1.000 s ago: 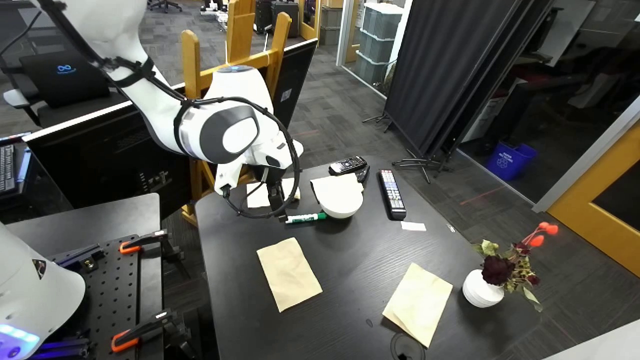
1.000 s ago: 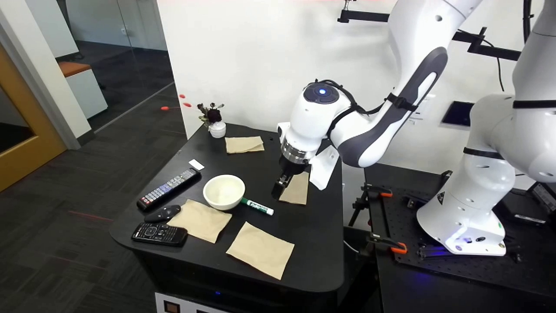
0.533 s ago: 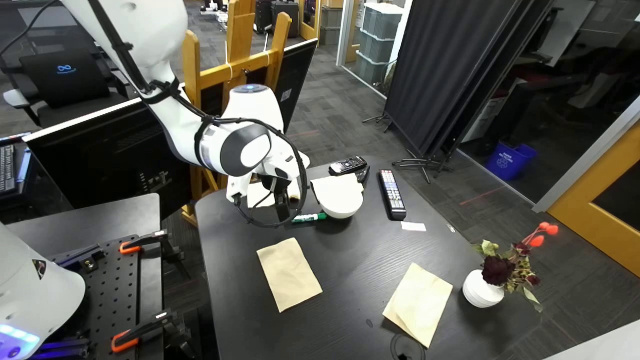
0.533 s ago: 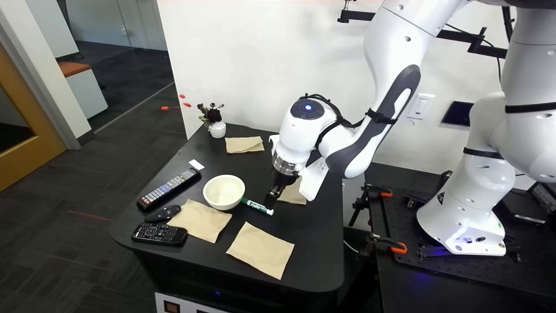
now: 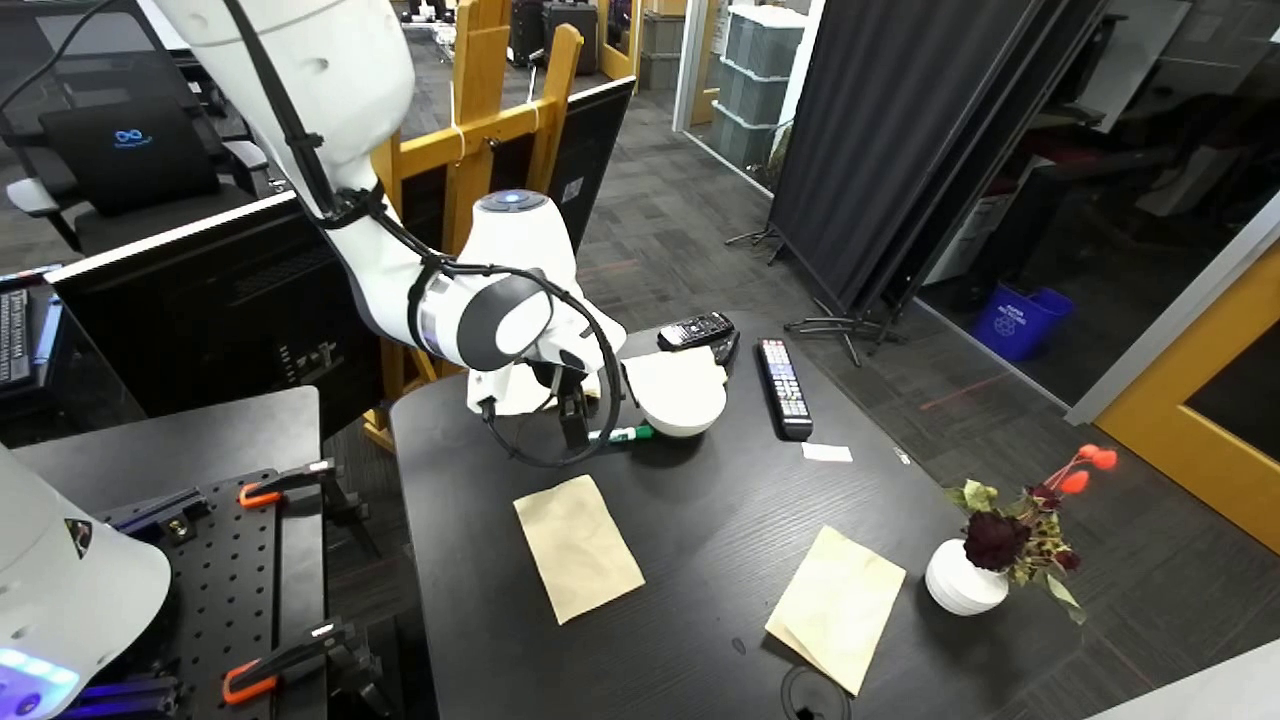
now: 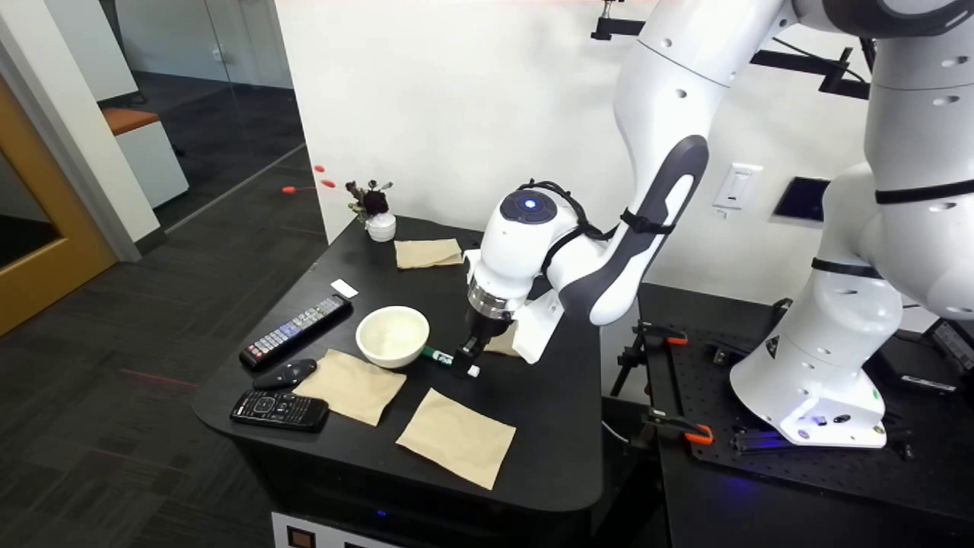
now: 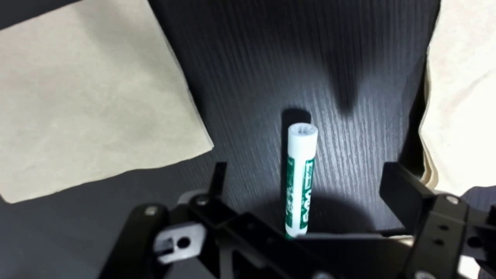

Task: Put the marker in the bowl

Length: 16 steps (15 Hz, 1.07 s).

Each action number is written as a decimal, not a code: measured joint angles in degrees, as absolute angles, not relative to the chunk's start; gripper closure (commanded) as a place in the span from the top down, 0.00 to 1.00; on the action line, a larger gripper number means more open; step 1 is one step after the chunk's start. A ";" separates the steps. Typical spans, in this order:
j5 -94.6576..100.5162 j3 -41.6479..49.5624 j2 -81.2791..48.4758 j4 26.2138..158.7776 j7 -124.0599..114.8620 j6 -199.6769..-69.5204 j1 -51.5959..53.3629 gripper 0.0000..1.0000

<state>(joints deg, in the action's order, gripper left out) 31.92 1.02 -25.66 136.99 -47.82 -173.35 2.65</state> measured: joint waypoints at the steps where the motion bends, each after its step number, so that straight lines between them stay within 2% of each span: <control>1: 31.89 1.02 -26.06 136.67 -47.82 -173.48 2.64 1.00; 9: 31.67 1.02 -28.57 134.17 -47.82 -173.68 2.36 1.00; 10: 31.65 1.01 -28.84 133.92 -47.82 -173.68 2.29 0.78; 11: 31.61 1.01 -29.13 133.69 -47.82 -173.68 2.20 0.74; 16: 31.56 1.06 -30.41 132.57 -47.82 -173.68 1.97 0.36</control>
